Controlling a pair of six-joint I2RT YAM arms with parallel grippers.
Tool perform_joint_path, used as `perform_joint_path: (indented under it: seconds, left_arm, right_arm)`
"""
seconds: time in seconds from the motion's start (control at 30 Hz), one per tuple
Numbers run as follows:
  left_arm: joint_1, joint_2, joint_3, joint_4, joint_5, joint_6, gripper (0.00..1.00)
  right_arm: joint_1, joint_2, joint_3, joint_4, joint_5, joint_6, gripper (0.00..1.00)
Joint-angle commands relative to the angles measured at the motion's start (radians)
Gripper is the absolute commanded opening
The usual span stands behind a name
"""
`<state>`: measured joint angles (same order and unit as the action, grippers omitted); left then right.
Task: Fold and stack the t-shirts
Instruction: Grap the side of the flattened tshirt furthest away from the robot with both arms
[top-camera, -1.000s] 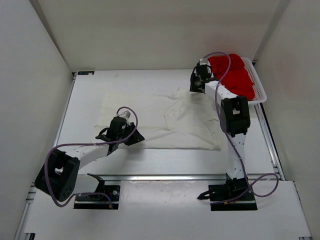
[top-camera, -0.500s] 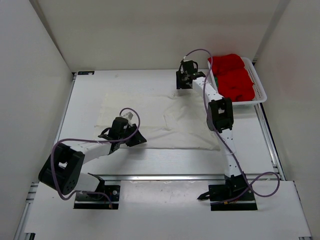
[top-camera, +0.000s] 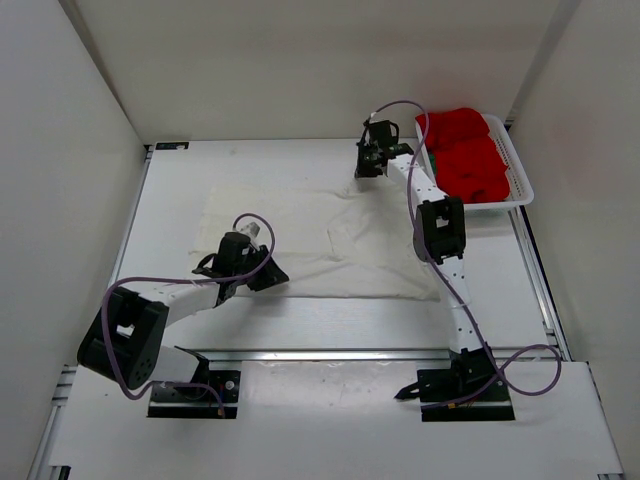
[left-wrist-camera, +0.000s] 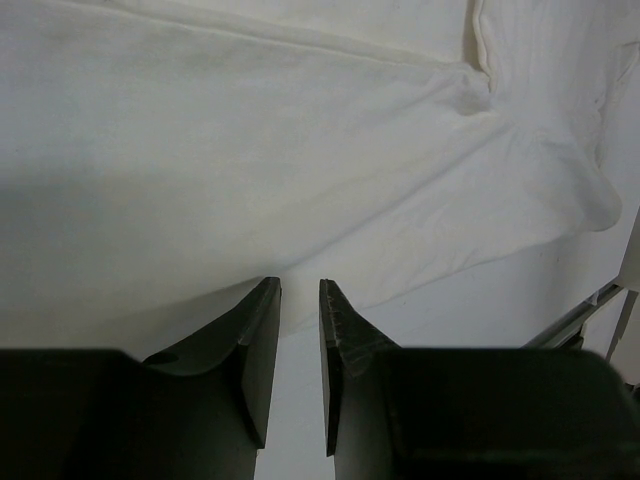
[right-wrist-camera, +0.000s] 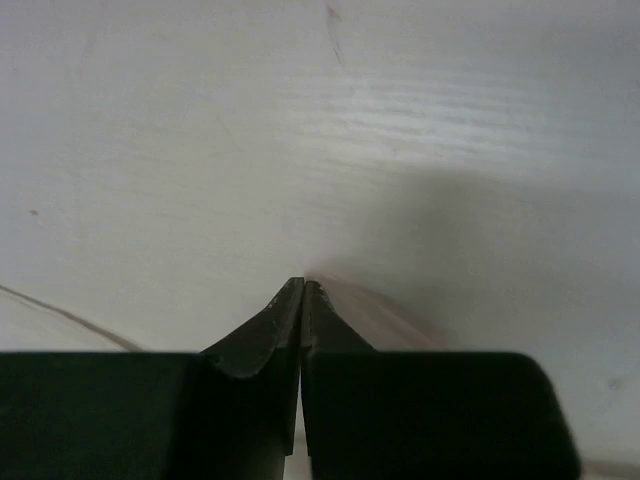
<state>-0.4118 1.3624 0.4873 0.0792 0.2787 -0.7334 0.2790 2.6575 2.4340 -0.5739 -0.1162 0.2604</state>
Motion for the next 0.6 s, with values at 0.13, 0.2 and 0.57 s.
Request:
perform_joint_path:
  seconds: [0.13,0.2,0.57]
  left_arm:
    - [0.037,-0.045,0.011,-0.03,0.016,0.015,0.34]
    - [0.054,-0.048,0.01,-0.035,0.017,0.017,0.33]
    - [0.047,-0.029,0.043,-0.033,0.04,0.022,0.33]
  right_arm:
    - [-0.003,0.071,0.142,0.262,-0.209,0.141,0.0]
    - [0.005,0.062,0.155,0.263,-0.192,0.134,0.0]
    - [-0.014,-0.029,0.102,-0.193,0.102,-0.092,0.48]
